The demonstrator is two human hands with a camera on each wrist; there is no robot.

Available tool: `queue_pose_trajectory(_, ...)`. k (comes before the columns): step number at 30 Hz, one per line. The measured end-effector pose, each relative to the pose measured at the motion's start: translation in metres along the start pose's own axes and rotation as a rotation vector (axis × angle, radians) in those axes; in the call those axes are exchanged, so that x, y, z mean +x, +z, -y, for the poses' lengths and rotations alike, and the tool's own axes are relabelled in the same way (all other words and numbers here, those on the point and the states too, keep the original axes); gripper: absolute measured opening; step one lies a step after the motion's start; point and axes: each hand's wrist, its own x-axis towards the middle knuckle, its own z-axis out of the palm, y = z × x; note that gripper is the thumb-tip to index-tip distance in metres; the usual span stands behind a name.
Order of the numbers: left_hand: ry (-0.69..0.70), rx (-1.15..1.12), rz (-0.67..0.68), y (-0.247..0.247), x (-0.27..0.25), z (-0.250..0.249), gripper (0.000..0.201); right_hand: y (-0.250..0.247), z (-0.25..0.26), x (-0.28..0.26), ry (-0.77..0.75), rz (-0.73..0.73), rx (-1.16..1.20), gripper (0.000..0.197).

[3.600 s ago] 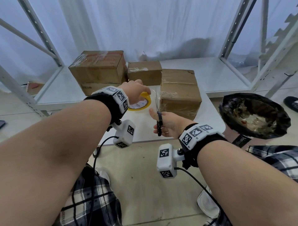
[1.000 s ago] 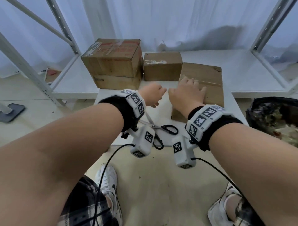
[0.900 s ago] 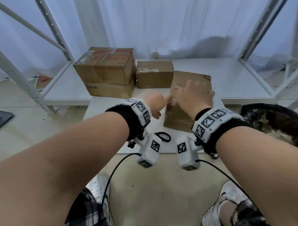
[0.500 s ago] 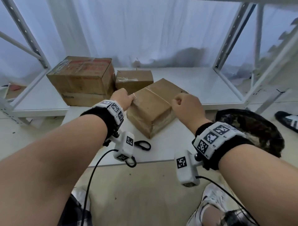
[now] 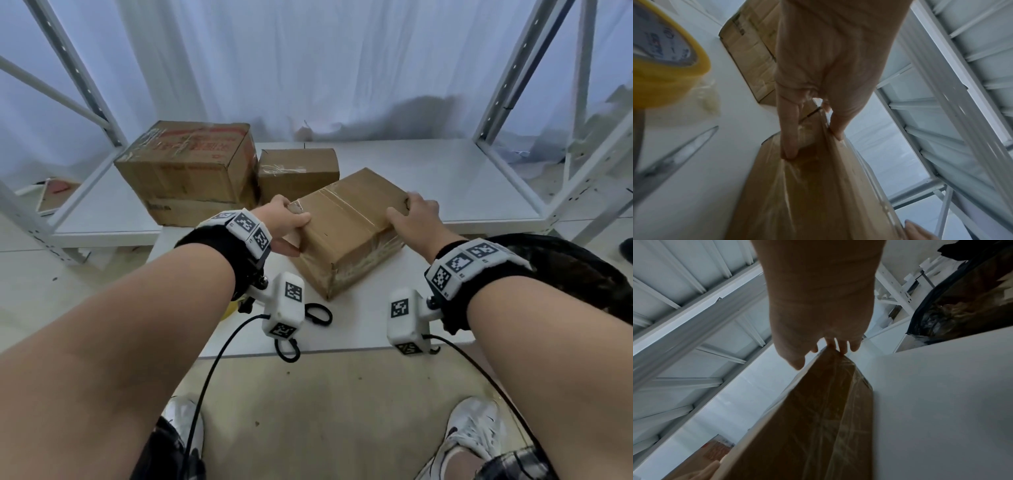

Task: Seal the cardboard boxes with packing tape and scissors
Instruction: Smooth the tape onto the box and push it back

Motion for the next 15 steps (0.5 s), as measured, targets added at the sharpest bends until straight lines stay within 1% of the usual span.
queue_pose_trajectory(2, 0.007, -0.026, -0.033, 0.001, 0.002, 0.0, 0.051, 0.0, -0.004, -0.002, 0.04, -0.081, -0.043, 0.051)
queue_pose_trajectory(4, 0.009, -0.062, -0.116, -0.002, 0.003, -0.003, 0.059, -0.003, -0.005, -0.01, 0.014, -0.106, -0.017, 0.048)
queue_pose_trajectory(6, 0.05, 0.029, -0.21, -0.01, 0.005, -0.006, 0.077, -0.003, -0.004, -0.022, -0.066, -0.047, 0.075, 0.041)
queue_pose_trajectory(7, 0.074, 0.09, -0.223, -0.014, 0.004, -0.007, 0.082, -0.002, -0.004, -0.029, -0.118, 0.014, 0.123, 0.039)
queue_pose_trajectory(8, 0.096, 0.128, -0.214, -0.019, 0.003, -0.007, 0.082, -0.002, -0.003, -0.036, -0.174, 0.087, 0.131, 0.039)
queue_pose_trajectory(10, 0.113, 0.184, -0.139, -0.026, -0.001, -0.007, 0.075, 0.0, -0.002, -0.05, -0.302, 0.174, 0.031, 0.041)
queue_pose_trajectory(12, 0.114, 0.309, -0.057, -0.03, -0.008, -0.007, 0.067, 0.001, -0.001, -0.06, -0.422, 0.166, -0.109, 0.037)
queue_pose_trajectory(13, 0.104, 0.388, -0.037, -0.031, -0.012, -0.008, 0.065, 0.001, 0.0, -0.064, -0.466, 0.165, -0.141, 0.034)
queue_pose_trajectory(15, 0.074, 0.554, -0.07, -0.031, -0.018, -0.006, 0.069, 0.0, 0.0, -0.071, -0.511, 0.201, -0.133, 0.028)
